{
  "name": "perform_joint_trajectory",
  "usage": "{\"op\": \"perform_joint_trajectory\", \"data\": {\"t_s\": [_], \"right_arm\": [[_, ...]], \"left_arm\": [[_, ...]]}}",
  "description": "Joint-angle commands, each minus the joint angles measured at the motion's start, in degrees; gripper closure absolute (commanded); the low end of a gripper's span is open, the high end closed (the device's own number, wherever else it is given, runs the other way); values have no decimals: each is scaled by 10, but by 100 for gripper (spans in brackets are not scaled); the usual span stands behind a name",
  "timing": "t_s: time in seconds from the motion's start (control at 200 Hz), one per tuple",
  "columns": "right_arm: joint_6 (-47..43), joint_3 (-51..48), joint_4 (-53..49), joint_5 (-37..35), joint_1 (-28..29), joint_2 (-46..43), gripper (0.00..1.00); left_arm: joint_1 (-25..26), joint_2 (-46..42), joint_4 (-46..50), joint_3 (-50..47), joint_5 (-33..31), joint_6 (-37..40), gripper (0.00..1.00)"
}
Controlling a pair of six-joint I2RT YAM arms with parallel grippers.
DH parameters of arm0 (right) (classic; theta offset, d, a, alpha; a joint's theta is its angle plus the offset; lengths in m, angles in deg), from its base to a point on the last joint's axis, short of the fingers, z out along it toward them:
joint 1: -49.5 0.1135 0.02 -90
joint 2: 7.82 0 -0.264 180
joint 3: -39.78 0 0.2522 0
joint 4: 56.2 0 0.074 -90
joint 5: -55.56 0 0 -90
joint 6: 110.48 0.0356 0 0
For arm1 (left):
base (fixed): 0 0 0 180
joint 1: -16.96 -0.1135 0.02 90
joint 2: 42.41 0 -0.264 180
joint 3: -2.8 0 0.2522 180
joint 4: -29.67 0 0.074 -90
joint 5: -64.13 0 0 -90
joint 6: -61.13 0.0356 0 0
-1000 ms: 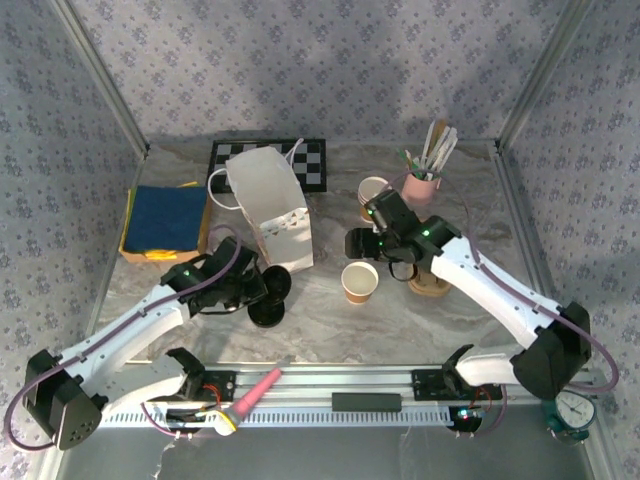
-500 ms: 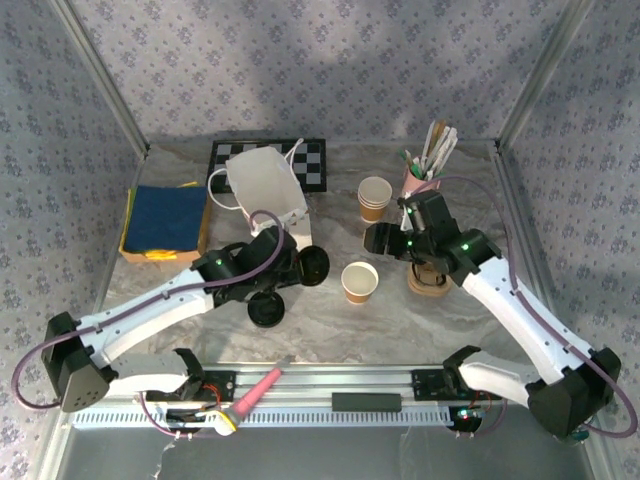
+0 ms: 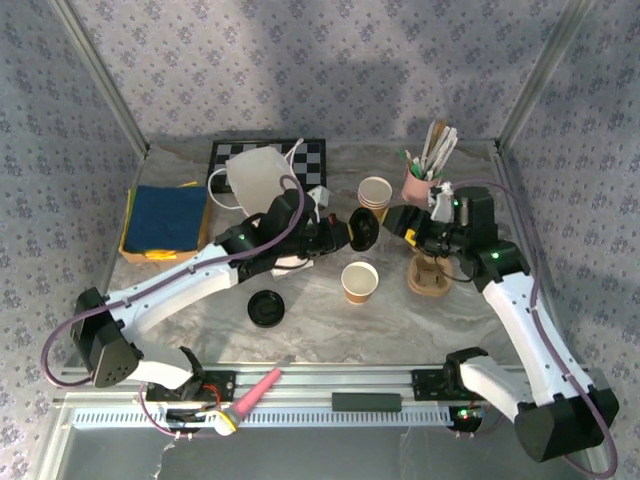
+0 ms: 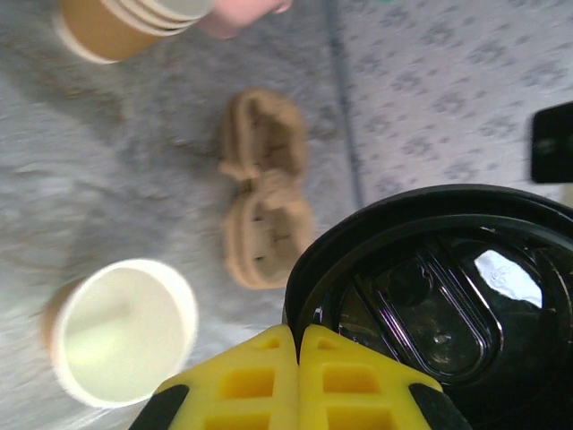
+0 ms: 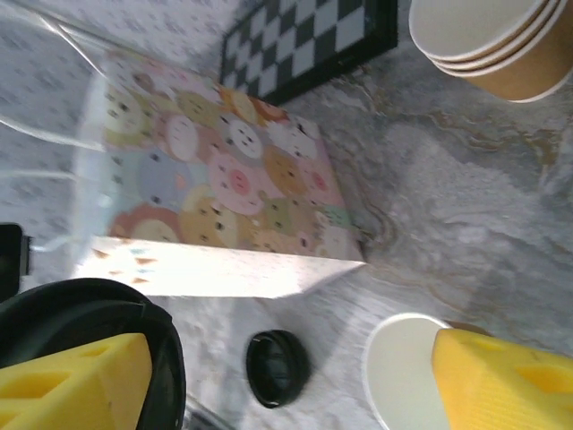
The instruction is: Pack the takeout coffee
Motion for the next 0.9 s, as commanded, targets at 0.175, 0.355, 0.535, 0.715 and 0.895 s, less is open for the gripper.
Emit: {"op": "perform_joint_trajectory", "data": {"t_s": [0.175,0.355,0.535,0.715,0.895], "right_arm": [[156,-37,195,164,-89,-52,15],[236,-45,308,191,-92,-50,14],[289,-46,383,197,-88,-33,12],[299,-20,414,196,-55,-2,12],[301,10,436,184,-12,33,12]], "left_arm": [[-19,45,-131,54,94,-89,100],[-40,55,-183,63,134,-135,100],[-63,71,-187,88,187,-142,100],[-88,67,-209,89,234,-153,100],[-110,51,-220,77,263,-160,100]]}}
